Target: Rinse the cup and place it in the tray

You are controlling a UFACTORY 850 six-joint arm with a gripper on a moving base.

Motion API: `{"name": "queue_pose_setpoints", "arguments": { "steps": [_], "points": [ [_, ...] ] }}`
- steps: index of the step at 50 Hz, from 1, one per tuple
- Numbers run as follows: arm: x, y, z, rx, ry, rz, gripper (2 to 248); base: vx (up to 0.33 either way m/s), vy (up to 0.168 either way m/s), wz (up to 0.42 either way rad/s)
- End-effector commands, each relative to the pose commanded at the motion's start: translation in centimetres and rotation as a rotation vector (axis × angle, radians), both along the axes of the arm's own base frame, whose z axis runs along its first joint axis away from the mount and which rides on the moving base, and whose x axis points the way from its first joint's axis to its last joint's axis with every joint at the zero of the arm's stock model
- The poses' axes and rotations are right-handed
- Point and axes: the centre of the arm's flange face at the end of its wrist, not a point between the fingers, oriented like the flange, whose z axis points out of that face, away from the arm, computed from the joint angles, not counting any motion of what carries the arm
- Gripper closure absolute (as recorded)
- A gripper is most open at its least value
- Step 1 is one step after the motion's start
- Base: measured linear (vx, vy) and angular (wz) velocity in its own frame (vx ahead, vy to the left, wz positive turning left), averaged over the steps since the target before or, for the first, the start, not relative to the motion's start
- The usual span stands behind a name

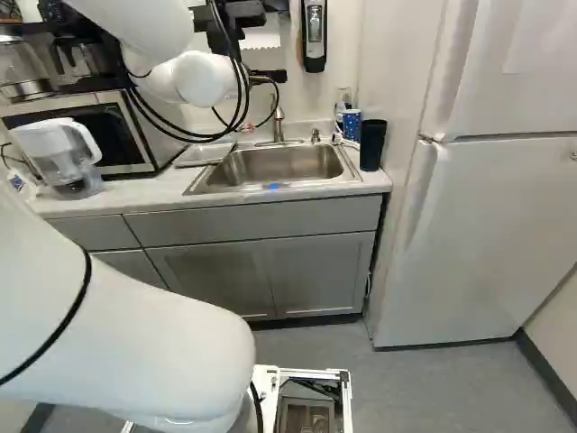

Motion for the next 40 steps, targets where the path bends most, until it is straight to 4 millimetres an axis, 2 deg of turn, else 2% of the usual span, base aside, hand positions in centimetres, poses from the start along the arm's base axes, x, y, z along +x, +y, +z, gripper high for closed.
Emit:
{"name": "queue_pose_setpoints", "arguments": {
  "steps": [22, 40],
  "points": [
    [0.0, 0.0, 0.0, 0.0, 0.0, 0.0, 3, 0.123, 0.016, -0.291],
    [0.0, 0.0, 0.0, 0.0, 0.0, 0.0, 3, 0.106, 0.102, -0.036]
  ]
}}
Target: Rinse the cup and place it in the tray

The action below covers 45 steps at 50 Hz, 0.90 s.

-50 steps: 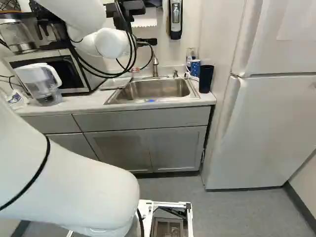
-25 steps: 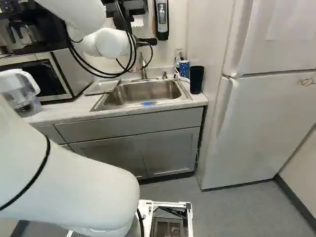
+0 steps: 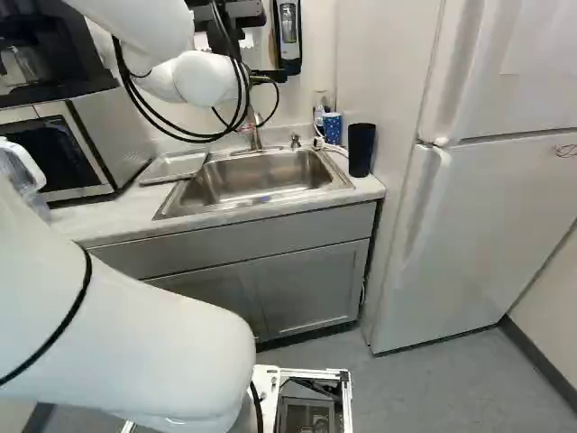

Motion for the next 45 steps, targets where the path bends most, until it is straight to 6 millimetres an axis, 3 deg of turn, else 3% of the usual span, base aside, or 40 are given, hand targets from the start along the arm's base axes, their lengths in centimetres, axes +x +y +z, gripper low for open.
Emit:
{"name": "queue_pose_setpoints", "arguments": {
  "steps": [29, 45],
  "points": [
    [0.1, 0.0, 0.0, 0.0, 0.0, 0.0, 3, 0.016, 0.013, 0.0],
    [1.6, 0.0, 0.1, 0.0, 0.007, -0.001, 3, 0.0, 0.0, 0.0]
  ]
}}
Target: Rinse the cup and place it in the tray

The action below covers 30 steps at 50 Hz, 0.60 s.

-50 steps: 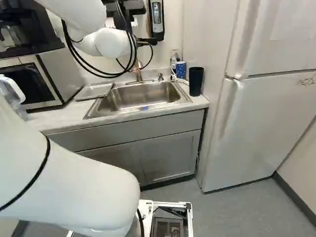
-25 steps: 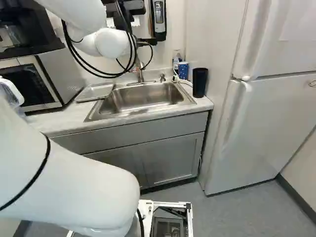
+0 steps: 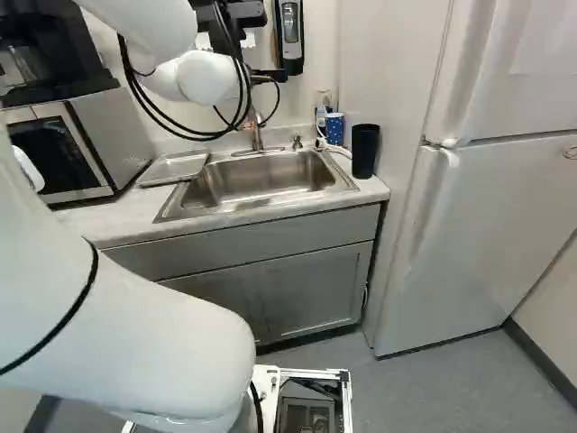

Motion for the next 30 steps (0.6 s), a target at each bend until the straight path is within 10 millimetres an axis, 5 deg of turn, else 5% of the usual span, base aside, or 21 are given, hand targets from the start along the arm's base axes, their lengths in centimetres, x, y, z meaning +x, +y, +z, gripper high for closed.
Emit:
{"name": "queue_pose_setpoints", "arguments": {
  "steps": [30],
  "points": [
    [4.6, -0.2, -0.3, 0.0, 0.067, -0.003, 3, 0.0, 0.0, 0.0]
  ]
}}
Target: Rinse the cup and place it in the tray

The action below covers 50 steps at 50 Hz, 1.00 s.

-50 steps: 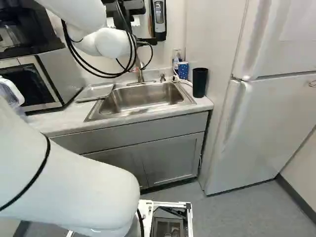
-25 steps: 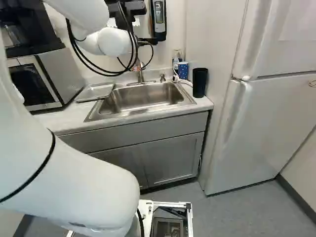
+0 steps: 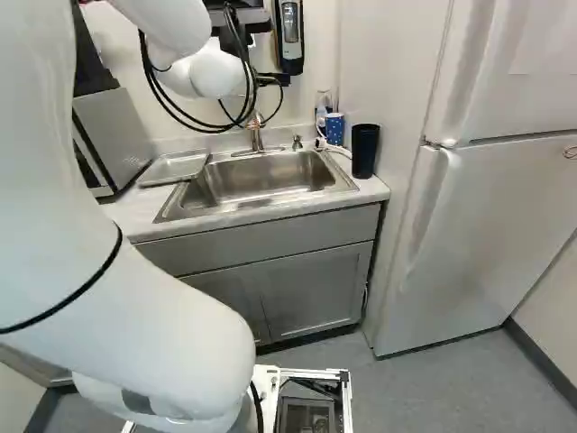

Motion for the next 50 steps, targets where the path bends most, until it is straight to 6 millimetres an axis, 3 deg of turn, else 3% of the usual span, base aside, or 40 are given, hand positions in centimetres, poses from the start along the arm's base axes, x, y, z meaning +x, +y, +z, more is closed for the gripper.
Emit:
{"name": "queue_pose_setpoints", "arguments": {
  "steps": [27, 50],
  "points": [
    [4.1, 0.0, 1.6, 0.0, 0.019, 0.0, 3, 0.0, 0.0, 0.0],
    [7.4, 0.0, 0.7, 0.0, 0.112, 0.0, 3, 0.0, 0.0, 0.0]
  ]
}}
